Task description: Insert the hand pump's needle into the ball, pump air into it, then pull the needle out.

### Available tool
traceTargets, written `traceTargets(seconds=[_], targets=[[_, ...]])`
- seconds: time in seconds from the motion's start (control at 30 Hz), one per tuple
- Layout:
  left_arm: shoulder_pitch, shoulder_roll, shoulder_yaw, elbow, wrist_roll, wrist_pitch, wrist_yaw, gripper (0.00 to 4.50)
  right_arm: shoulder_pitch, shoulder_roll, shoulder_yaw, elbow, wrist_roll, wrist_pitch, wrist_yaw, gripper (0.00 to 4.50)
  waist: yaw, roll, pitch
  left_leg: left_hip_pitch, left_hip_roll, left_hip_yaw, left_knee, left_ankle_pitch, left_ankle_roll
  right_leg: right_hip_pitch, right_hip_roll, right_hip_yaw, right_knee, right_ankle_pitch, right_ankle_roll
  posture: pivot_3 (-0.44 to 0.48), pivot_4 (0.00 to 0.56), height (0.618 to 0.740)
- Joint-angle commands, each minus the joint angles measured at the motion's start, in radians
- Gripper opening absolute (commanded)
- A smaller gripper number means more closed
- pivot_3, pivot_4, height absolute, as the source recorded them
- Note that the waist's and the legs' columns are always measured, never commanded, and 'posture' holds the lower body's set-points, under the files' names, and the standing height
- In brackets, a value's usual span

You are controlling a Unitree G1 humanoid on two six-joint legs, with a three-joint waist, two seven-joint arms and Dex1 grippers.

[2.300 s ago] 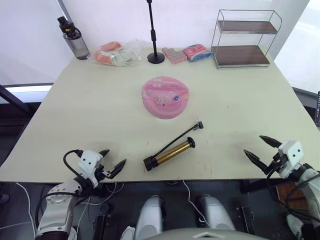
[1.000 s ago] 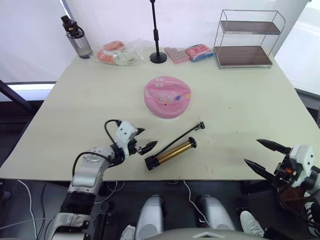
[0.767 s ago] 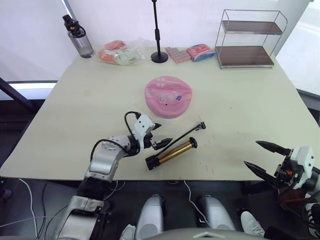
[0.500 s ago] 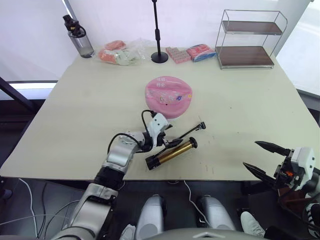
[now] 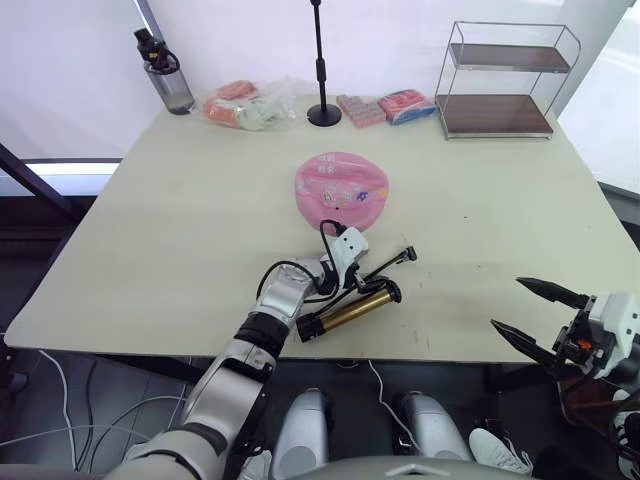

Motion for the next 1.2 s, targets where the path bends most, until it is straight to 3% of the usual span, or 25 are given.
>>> traceTargets(seconds=[0.03, 0.13, 0.3, 0.33, 0.87, 1.2], targets=[[-0.033, -0.039, -0.013, 0.076, 0.020, -0.008, 0.006, 3.64, 0.002, 0.004, -0.033, -0.022, 0.010, -0.012, -0.003, 4.50, -0.001, 0.000, 0.000, 0.000, 0.000, 0.000, 0.000, 0.000, 0.000, 0.000, 0.000, 0.000, 0.000, 0.000, 0.000, 0.000, 0.150, 0.731], [-0.056, -0.064, -0.018, 0.120, 0.030, 0.013, -0.005, 2.59, 0.007, 0.003, -0.038, -0.023, 0.011, -0.011, -0.001, 4.50, 0.001, 0.000, 0.000, 0.000, 0.000, -0.001, 0.000, 0.000, 0.000, 0.000, 0.000, 0.000, 0.000, 0.000, 0.000, 0.000, 0.150, 0.731], [-0.070, -0.078, -0.017, 0.159, 0.051, 0.029, -0.004, 0.18, 0.013, 0.007, -0.040, -0.026, 0.008, -0.013, -0.004, 4.50, 0.001, 0.000, 0.000, -0.001, -0.001, -0.002, 0.000, 0.000, 0.000, 0.000, 0.000, -0.001, 0.000, 0.000, 0.000, 0.000, 0.150, 0.731], [-0.072, -0.078, -0.017, 0.164, 0.055, 0.029, -0.001, 0.03, 0.014, 0.008, -0.039, -0.027, 0.008, -0.014, -0.006, 4.50, 0.001, 0.000, 0.000, -0.001, -0.001, -0.002, 0.000, 0.000, 0.000, 0.000, 0.000, -0.001, 0.000, 0.000, 0.000, 0.000, 0.150, 0.731], [-0.063, -0.081, -0.004, 0.059, 0.038, -0.031, -0.039, 0.03, -0.001, 0.019, -0.025, -0.025, 0.022, 0.001, -0.014, 4.50, -0.001, 0.000, 0.000, 0.000, -0.001, -0.003, 0.000, 0.000, 0.000, 0.002, 0.000, -0.002, 0.000, 0.000, 0.000, 0.000, 0.150, 0.731], [-0.068, -0.107, 0.017, -0.038, -0.004, -0.146, -0.092, 0.03, -0.086, 0.094, -0.011, -0.089, 0.105, 0.156, -0.168, 4.50, -0.007, 0.000, 0.000, -0.001, 0.000, -0.003, 0.000, 0.000, 0.000, 0.001, 0.000, -0.002, 0.000, 0.000, 0.000, 0.000, 0.150, 0.731]])
